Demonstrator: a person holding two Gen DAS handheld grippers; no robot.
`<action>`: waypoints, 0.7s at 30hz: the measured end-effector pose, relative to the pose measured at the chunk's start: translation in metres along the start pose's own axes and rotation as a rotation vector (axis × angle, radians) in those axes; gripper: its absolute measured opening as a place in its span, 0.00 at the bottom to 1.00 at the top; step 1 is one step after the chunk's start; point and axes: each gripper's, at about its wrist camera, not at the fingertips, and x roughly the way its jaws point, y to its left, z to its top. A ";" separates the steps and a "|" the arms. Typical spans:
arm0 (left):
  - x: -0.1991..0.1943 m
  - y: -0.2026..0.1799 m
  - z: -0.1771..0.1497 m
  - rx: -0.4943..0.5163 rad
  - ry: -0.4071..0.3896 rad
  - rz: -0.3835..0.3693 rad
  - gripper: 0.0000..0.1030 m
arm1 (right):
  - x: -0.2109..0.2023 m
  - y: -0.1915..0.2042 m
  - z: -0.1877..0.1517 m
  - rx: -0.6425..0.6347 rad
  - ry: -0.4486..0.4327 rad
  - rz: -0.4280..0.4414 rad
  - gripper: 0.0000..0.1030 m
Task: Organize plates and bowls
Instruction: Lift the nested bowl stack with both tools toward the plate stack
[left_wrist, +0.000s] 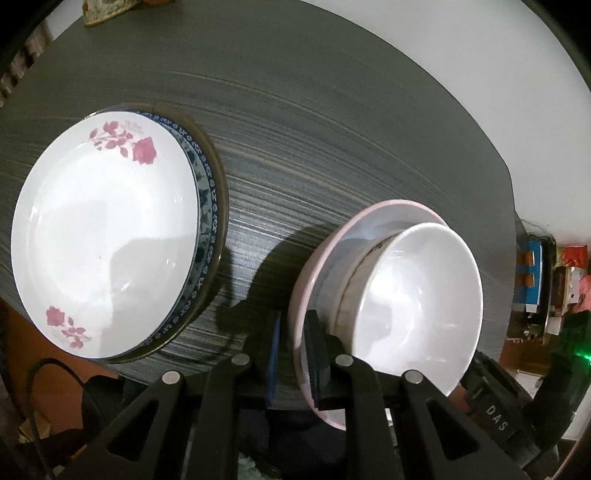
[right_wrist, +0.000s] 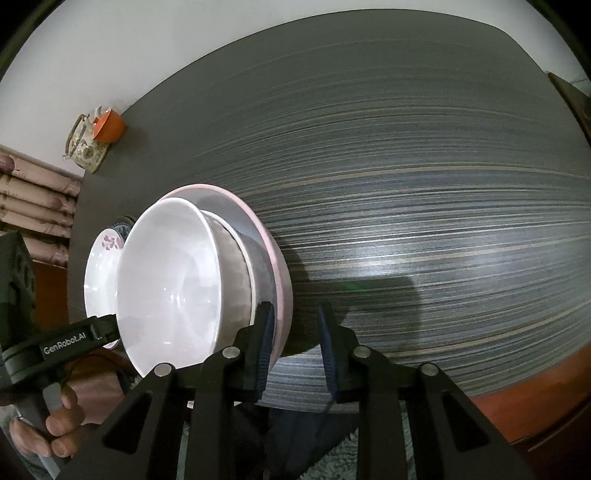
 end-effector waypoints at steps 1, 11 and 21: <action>0.000 -0.001 -0.001 0.005 -0.004 0.007 0.13 | 0.000 0.003 -0.001 -0.019 -0.008 -0.015 0.24; 0.006 -0.006 -0.006 0.018 -0.017 0.028 0.13 | 0.005 0.005 -0.003 -0.026 -0.024 -0.058 0.33; 0.006 -0.015 -0.009 0.045 -0.053 0.039 0.11 | 0.006 -0.001 -0.005 -0.030 -0.036 -0.062 0.42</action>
